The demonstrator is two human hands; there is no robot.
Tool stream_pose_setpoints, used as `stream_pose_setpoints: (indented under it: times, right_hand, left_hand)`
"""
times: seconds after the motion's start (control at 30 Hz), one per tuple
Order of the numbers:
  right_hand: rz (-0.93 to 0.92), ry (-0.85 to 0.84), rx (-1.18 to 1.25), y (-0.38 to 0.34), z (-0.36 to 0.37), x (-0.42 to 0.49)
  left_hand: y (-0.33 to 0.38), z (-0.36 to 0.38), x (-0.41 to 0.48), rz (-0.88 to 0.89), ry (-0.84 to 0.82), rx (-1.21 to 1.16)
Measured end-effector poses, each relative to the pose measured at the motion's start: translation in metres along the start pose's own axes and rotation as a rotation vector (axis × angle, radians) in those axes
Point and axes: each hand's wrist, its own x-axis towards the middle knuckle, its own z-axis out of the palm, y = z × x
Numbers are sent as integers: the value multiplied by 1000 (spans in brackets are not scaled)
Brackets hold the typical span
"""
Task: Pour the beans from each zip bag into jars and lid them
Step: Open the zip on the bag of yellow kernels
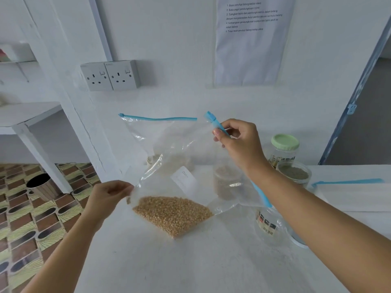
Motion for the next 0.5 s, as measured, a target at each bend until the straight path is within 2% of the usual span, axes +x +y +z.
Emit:
stream_pose_setpoints:
  times: [0.1, 0.2, 0.23, 0.33, 0.5]
  right_hand:
    - [10, 18, -2, 4, -3, 0]
    - [13, 22, -11, 9, -5, -1]
    - [13, 25, -9, 10, -6, -1]
    - [11, 33, 3, 13, -7, -2]
    - [42, 40, 19, 15, -9, -2]
  left_hand:
    - [1, 11, 1, -19, 108, -105]
    - [0, 24, -4, 21, 30, -35]
    - [0, 21, -2, 24, 54, -58]
    - [-2, 9, 5, 9, 113, -265]
    - [-12, 9, -1, -97, -53, -468]
